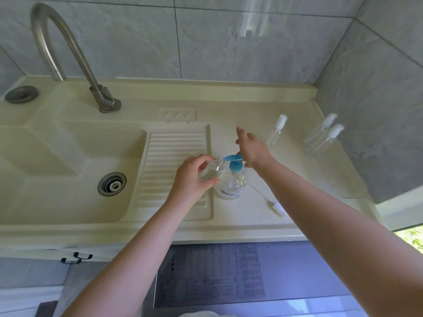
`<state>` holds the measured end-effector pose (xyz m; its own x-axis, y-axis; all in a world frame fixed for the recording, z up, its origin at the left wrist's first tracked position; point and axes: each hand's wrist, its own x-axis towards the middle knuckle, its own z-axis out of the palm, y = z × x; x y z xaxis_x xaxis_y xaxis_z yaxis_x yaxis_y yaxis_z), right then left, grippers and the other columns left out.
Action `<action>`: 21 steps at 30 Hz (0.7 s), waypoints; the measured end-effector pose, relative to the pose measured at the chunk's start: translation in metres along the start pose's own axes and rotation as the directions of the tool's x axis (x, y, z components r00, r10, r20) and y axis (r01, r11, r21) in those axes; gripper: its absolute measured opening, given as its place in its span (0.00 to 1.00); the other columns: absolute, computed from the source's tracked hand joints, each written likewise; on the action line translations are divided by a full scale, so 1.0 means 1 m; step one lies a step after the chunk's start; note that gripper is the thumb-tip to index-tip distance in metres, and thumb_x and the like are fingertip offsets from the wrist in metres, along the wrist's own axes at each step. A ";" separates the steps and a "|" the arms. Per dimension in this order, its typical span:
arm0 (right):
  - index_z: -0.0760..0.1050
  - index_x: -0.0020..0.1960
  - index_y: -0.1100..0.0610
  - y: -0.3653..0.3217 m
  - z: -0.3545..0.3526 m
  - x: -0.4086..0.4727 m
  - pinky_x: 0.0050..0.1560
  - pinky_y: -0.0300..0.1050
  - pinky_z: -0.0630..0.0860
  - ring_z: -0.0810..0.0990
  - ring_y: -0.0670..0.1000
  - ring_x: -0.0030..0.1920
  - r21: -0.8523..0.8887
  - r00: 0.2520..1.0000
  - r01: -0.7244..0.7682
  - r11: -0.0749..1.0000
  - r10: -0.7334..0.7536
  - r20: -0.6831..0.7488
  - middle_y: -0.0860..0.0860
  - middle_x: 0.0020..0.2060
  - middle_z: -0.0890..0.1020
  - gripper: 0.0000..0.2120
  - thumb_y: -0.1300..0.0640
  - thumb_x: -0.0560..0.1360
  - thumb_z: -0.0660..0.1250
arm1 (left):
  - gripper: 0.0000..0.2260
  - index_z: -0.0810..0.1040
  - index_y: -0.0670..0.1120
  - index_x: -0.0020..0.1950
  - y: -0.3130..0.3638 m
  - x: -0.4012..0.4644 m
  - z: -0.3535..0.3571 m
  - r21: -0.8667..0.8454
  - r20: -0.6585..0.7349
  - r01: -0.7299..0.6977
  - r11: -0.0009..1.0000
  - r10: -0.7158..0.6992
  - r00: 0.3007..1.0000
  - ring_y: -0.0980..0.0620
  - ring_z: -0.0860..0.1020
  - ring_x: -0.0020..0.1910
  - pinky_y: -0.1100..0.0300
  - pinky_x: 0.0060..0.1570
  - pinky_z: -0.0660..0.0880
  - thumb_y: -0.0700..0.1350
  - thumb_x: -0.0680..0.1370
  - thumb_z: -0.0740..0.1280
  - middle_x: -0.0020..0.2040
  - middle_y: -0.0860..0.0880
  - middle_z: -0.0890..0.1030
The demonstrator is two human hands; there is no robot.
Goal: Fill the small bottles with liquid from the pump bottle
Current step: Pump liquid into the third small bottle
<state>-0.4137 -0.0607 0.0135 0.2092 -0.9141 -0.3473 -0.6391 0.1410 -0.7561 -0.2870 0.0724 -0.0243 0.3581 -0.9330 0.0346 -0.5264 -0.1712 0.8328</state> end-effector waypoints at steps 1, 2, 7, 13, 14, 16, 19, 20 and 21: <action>0.74 0.61 0.55 0.002 -0.002 0.000 0.62 0.55 0.74 0.79 0.58 0.54 0.034 1.000 -0.005 0.999 0.004 0.004 0.57 0.55 0.80 0.31 0.32 0.77 0.48 | 0.20 0.79 0.52 0.55 -0.001 -0.001 0.000 -0.042 0.003 0.035 0.999 -0.035 0.999 0.53 0.78 0.51 0.69 0.51 0.72 0.43 0.66 0.79 0.53 0.51 0.80; 0.74 0.61 0.55 0.004 -0.004 -0.002 0.61 0.52 0.74 0.80 0.55 0.51 0.075 1.000 0.001 0.997 -0.002 0.011 0.56 0.54 0.80 0.29 0.34 0.79 0.48 | 0.20 0.79 0.52 0.56 -0.002 -0.003 -0.001 -0.095 0.008 0.078 0.992 -0.077 0.997 0.53 0.78 0.52 0.68 0.51 0.72 0.44 0.66 0.80 0.53 0.52 0.80; 0.75 0.62 0.53 0.032 -0.019 -0.016 0.54 0.46 0.75 0.80 0.54 0.56 0.120 0.991 0.078 0.990 -0.064 -0.119 0.51 0.57 0.80 0.16 0.47 0.81 0.57 | 0.22 0.79 0.56 0.55 0.002 -0.016 -0.002 -0.290 0.030 0.203 0.935 -0.204 0.979 0.52 0.80 0.54 0.46 0.56 0.78 0.51 0.64 0.80 0.55 0.52 0.81; 0.77 0.58 0.54 0.098 -0.044 -0.042 0.48 0.41 0.71 0.77 0.50 0.49 -0.351 0.966 0.128 0.928 -0.196 -0.167 0.52 0.52 0.79 0.13 0.58 0.74 0.71 | 0.22 0.79 0.56 0.54 0.011 -0.037 0.004 -0.377 -0.003 0.225 0.899 -0.244 0.970 0.50 0.82 0.52 0.53 0.51 0.78 0.51 0.61 0.78 0.52 0.51 0.83; 0.77 0.58 0.52 0.109 -0.044 -0.045 0.51 0.43 0.73 0.78 0.52 0.52 -0.416 0.973 0.095 0.905 -0.173 -0.155 0.52 0.52 0.78 0.14 0.55 0.73 0.72 | 0.21 0.79 0.54 0.55 0.013 -0.041 0.006 -0.392 0.005 0.227 0.892 -0.245 0.970 0.49 0.82 0.52 0.55 0.49 0.77 0.48 0.64 0.79 0.53 0.50 0.83; 0.75 0.60 0.51 0.126 -0.043 -0.052 0.57 0.49 0.75 0.77 0.55 0.57 -0.500 0.986 0.040 0.865 -0.115 -0.121 0.52 0.55 0.77 0.18 0.50 0.72 0.74 | 0.20 0.79 0.51 0.57 0.015 -0.047 0.008 -0.426 0.010 0.234 0.874 -0.254 0.967 0.49 0.82 0.52 0.57 0.47 0.77 0.43 0.68 0.79 0.55 0.48 0.82; 0.73 0.63 0.51 0.145 -0.038 -0.063 0.59 0.50 0.75 0.76 0.56 0.59 -0.530 0.991 0.018 0.848 -0.084 -0.101 0.53 0.58 0.75 0.22 0.48 0.72 0.74 | 0.20 0.79 0.49 0.58 0.021 -0.058 0.011 -0.463 0.007 0.216 0.860 -0.240 0.971 0.50 0.83 0.51 0.63 0.46 0.77 0.39 0.69 0.78 0.54 0.48 0.82; 0.72 0.64 0.51 0.150 -0.036 -0.065 0.58 0.50 0.75 0.75 0.56 0.60 -0.538 0.991 0.019 0.842 -0.089 -0.104 0.54 0.59 0.74 0.22 0.49 0.73 0.73 | 0.20 0.79 0.49 0.58 0.024 -0.062 0.011 -0.466 0.016 0.212 0.859 -0.232 0.973 0.52 0.83 0.51 0.66 0.44 0.77 0.39 0.69 0.78 0.54 0.48 0.83; 0.71 0.64 0.52 0.153 -0.034 -0.066 0.57 0.49 0.75 0.75 0.56 0.59 -0.551 0.990 0.017 0.834 -0.091 -0.107 0.54 0.59 0.74 0.22 0.49 0.73 0.72 | 0.19 0.79 0.49 0.57 0.026 -0.065 0.011 -0.468 0.025 0.210 0.858 -0.225 0.974 0.54 0.83 0.50 0.67 0.44 0.76 0.39 0.69 0.78 0.54 0.48 0.83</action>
<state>-0.5508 0.0087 -0.0605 0.1862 -0.9587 -0.2152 -0.9375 -0.1079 -0.3308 -0.3324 0.1249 -0.0109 0.4484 -0.8780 -0.1674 -0.0157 -0.1950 0.9807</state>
